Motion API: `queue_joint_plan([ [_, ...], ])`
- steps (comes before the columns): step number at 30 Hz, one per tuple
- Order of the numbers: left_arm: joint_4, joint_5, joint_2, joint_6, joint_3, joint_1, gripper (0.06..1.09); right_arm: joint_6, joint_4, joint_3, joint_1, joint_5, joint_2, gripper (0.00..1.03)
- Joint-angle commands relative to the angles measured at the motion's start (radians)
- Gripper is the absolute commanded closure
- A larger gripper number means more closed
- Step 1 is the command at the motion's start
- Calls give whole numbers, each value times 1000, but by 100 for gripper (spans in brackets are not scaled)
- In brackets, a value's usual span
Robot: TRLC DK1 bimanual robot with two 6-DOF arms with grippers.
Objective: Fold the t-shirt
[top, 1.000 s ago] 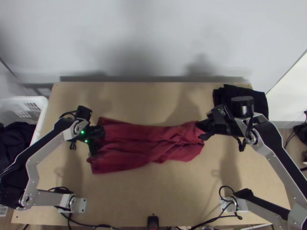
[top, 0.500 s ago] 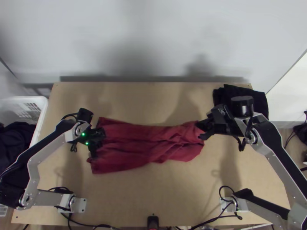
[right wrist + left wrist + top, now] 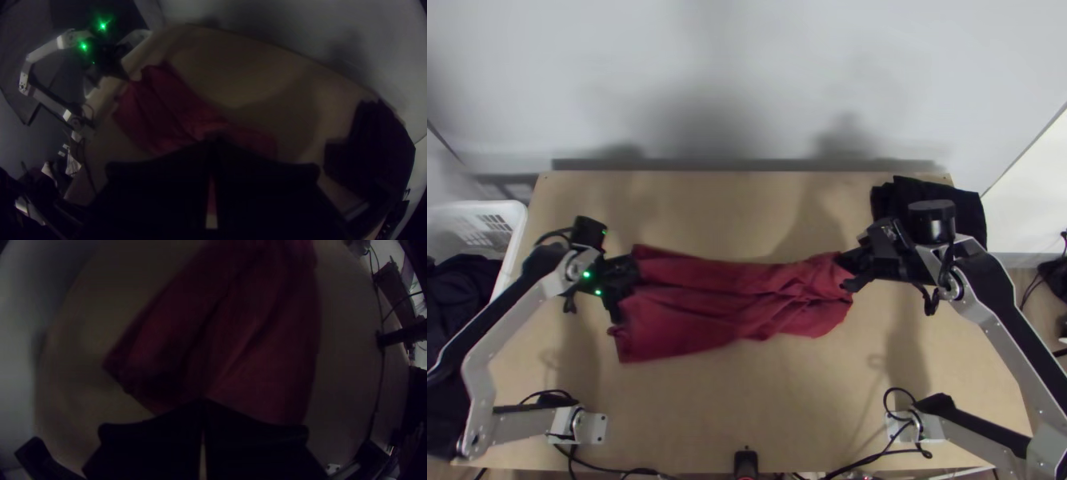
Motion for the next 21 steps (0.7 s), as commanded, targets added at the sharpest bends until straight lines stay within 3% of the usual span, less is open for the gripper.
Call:
queue_joint_plan([
  [1, -148, 20, -161, -30, 147, 57, 104, 1, 0, 10, 0, 8, -4, 100],
  [9, -233, 84, -267, -127, 320, 229, 104, 21, -35, 87, -22, 10, -8, 100],
  [15, -225, 176, -318, -249, 450, 410, 104, 22, -142, 282, -71, 11, -53, 100],
  [21, -217, 187, -405, -325, 486, 447, 104, 25, -236, 438, -111, 13, -101, 100],
])
